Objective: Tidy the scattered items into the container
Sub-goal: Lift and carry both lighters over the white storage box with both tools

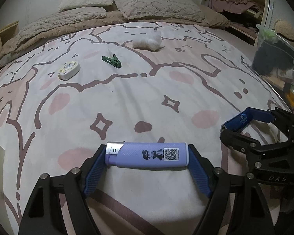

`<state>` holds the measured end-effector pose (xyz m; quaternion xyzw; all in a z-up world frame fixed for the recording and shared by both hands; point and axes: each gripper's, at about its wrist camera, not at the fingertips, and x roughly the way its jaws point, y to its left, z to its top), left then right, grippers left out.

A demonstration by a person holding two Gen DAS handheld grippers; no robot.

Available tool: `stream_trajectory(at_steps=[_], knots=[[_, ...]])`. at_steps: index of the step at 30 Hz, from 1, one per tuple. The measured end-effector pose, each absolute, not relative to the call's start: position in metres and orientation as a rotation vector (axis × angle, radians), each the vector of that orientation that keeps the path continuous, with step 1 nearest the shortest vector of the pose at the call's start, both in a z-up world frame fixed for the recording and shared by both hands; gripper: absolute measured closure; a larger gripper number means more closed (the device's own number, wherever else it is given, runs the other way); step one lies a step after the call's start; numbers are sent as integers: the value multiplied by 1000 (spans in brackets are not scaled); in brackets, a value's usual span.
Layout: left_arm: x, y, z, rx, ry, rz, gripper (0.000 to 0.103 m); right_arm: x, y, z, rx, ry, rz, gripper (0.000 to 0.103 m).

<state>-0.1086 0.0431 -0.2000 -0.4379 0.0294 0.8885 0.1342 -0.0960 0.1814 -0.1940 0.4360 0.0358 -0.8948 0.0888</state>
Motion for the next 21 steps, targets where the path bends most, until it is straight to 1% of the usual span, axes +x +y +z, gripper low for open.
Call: stream_trajectory(at_steps=[7,21], knots=[[-101,34,-188,-1245,29,2613,24,-83,182,-183,1240,98,-2669,20],[-66,23,-163,-1178,-26,2665,23,-51,179,-163,1156,78,-2695,20]])
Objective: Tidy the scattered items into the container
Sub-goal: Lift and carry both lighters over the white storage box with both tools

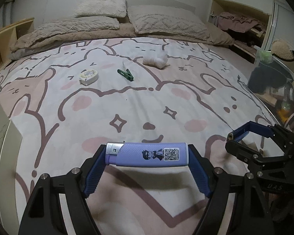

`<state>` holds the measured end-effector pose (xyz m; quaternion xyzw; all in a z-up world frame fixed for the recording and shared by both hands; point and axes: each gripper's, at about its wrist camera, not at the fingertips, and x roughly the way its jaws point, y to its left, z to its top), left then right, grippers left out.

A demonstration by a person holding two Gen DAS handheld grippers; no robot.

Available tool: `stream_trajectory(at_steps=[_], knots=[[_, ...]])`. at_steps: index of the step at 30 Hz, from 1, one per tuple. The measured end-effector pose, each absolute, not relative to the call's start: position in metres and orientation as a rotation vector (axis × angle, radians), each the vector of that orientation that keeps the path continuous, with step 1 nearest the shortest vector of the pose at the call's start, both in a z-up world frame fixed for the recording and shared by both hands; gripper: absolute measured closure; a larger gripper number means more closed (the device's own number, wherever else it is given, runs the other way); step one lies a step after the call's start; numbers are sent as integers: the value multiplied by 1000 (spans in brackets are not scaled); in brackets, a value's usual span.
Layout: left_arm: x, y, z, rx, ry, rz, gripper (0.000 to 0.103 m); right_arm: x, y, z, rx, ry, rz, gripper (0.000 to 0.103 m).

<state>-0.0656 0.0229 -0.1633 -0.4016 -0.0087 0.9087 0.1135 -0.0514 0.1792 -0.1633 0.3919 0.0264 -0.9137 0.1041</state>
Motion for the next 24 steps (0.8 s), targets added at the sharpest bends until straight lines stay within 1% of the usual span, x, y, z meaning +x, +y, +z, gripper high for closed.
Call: stream_trajectory(at_steps=[8,24], knots=[[-41,17,-152,-1136,-44,2719,23,-33,179,-151,1129,8,-2656,20],[16,-3,-101,-970,-69,2821,23,8,145,-114,995,50,-2582,20]])
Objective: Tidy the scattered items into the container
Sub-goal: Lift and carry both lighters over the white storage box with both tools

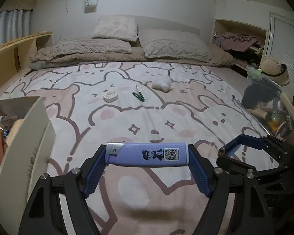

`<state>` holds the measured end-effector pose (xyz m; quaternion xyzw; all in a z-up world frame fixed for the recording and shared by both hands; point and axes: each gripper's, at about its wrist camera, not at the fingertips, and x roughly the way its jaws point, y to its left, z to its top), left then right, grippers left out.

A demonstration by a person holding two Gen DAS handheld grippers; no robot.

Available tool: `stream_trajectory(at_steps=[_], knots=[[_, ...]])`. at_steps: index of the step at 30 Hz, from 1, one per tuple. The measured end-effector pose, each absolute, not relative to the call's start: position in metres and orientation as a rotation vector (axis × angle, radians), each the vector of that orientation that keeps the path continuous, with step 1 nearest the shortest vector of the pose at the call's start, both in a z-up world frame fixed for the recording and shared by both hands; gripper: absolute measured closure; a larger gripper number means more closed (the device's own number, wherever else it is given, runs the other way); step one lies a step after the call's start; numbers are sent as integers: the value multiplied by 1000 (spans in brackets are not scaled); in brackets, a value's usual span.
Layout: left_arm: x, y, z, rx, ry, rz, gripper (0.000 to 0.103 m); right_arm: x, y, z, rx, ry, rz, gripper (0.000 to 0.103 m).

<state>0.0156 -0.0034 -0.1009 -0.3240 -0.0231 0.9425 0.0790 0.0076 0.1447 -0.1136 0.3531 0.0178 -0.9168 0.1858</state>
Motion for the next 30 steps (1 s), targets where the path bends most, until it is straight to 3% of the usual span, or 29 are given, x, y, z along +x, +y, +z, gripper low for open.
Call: stream_trajectory(at_steps=[15,30], knots=[[64,-76,-50,-861,-94,2983,23,40,98,-61,819,83,-2514,20],[108,-167,-34,-825,-142,3161,23,50,36,-22,736,53,-2342,20]])
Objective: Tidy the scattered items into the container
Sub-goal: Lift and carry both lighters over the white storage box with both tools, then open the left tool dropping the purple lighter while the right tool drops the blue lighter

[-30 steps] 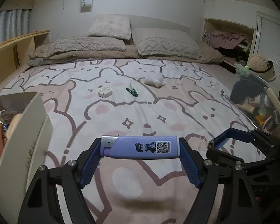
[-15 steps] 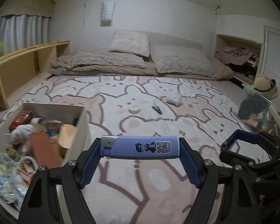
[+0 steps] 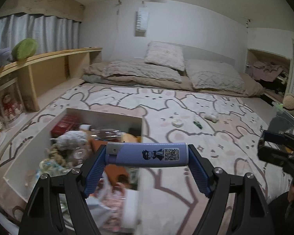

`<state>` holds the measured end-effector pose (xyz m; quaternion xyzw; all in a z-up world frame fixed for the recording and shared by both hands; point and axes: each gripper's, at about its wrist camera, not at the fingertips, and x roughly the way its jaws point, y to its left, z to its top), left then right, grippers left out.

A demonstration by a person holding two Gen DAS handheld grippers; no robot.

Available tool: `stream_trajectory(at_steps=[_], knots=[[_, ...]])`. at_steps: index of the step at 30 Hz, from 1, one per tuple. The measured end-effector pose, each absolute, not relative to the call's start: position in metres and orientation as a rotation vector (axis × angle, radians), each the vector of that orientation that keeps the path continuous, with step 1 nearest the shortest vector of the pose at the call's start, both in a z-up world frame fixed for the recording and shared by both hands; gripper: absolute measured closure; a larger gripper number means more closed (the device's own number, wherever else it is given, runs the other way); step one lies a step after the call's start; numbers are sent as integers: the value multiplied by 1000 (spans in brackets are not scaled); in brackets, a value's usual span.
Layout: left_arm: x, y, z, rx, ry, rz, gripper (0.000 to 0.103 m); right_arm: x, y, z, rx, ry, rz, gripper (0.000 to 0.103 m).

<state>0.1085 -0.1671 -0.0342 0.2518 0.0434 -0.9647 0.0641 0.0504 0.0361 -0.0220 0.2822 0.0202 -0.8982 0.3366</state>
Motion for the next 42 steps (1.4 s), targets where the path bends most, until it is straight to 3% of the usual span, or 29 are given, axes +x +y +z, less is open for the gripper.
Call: stream_trajectory(at_steps=[19,37,42], knots=[[132,-261,-53,783,161,-2752,23,46,-41,-6,735,79,-2190,20],[133,-303,-75,1125,-113,-2761,23,37,-126,-5,781,124,-2012,20],[131,-311,-86,1223,-86,-2720,23,36,-149,-6,789,154,-1981,20]])
